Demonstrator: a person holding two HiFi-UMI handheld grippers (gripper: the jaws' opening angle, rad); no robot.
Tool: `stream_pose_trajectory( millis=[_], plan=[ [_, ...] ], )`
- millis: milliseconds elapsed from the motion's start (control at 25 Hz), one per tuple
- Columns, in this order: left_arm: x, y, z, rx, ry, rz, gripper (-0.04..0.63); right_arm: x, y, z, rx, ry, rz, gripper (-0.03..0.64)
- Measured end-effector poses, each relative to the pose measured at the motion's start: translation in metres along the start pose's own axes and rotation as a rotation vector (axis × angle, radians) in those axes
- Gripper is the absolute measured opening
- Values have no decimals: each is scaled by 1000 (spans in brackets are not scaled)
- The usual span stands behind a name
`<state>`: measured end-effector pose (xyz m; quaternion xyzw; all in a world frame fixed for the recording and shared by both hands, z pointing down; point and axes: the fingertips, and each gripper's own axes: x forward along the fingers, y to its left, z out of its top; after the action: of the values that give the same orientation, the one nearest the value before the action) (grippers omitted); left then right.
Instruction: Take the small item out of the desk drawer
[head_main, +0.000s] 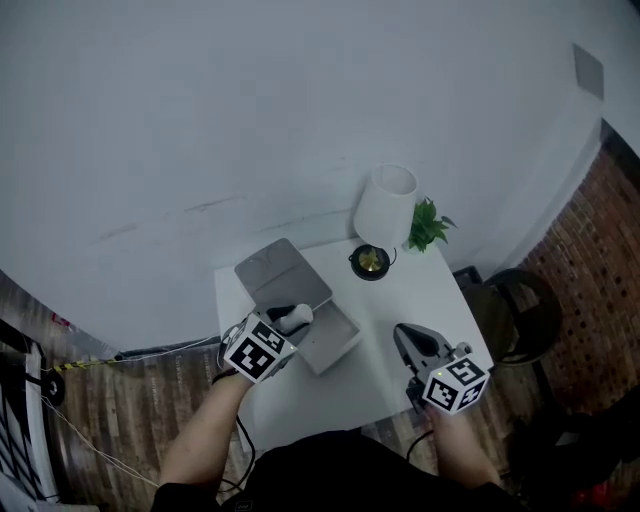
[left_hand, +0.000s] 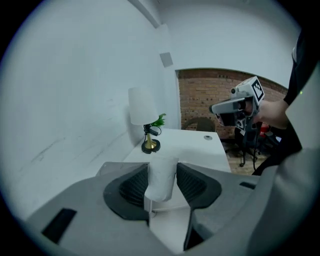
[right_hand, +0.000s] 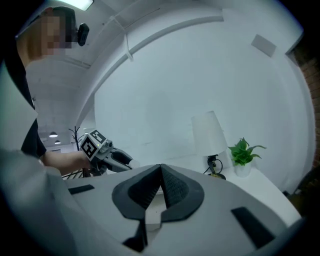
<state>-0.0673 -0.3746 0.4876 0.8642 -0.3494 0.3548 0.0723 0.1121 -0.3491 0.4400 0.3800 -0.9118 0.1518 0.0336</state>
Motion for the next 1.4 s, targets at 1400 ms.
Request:
stream_pose_trajectory(
  millis=[1400],
  plan=[
    [-106, 14, 28, -279, -437, 136, 187, -23, 34, 51, -66, -138, -38, 3]
  ],
)
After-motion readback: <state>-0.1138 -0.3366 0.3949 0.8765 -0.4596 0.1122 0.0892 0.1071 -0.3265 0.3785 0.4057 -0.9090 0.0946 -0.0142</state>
